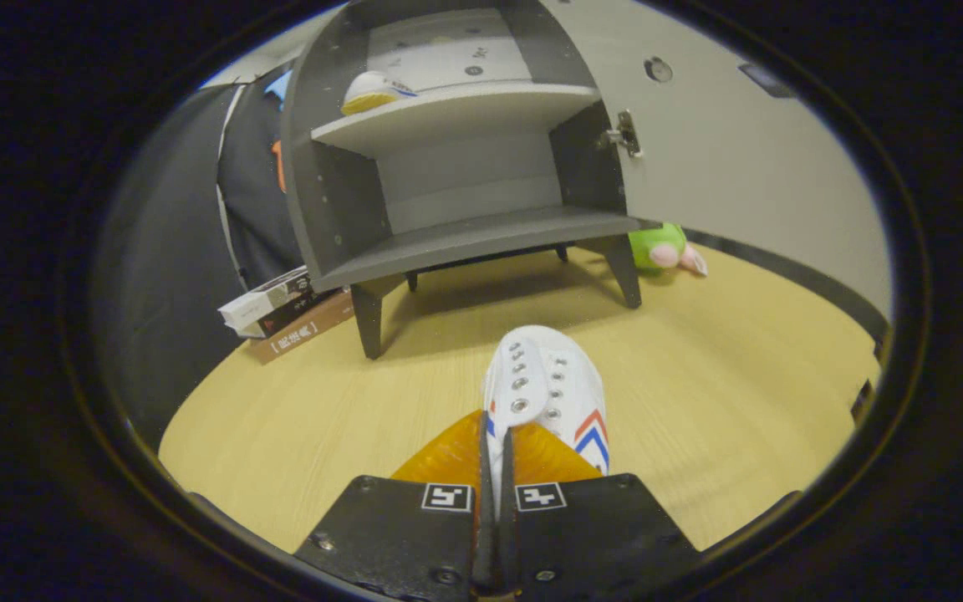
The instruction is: Open the shoe cabinet door, grab the shoes and put them into the shoe cabinet, then close the shoe cabinet door.
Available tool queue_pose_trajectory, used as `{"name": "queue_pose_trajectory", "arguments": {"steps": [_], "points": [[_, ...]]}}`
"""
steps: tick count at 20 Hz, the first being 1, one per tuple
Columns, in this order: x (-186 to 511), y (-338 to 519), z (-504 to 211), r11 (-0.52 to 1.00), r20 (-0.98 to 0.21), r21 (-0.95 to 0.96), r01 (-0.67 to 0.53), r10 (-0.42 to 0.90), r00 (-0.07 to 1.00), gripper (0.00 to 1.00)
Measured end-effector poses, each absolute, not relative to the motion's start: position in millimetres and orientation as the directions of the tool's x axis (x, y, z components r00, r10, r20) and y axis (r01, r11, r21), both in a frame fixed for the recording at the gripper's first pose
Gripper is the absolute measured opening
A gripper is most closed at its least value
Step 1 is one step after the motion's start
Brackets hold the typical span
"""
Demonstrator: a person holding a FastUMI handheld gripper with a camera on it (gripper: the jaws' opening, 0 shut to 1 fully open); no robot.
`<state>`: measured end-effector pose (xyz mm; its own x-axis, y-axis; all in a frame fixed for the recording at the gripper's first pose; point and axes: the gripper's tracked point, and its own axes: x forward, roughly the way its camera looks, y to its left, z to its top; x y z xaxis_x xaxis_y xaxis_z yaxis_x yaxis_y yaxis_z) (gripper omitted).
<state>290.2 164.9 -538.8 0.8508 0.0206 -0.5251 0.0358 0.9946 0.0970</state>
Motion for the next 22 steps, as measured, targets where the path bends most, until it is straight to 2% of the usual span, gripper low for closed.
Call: {"name": "queue_pose_trajectory", "arguments": {"steps": [2, 13, 18, 22], "points": [[285.5, 168.0, -527.0, 0.998, -0.524, 0.061, 0.034, 0.003, 0.852, 0.06], [258.3, 183.5, -373.9, 0.988, -0.388, 0.055, -0.145, 0.155, 0.908, 0.06], [269.6, 176.0, -275.2, 0.985, -0.256, -0.033, -0.172, 0.158, 0.954, 0.05], [289.0, 169.8, -203.1, 0.984, -0.15, -0.11, -0.142, 0.125, 0.981, 0.05]]}}
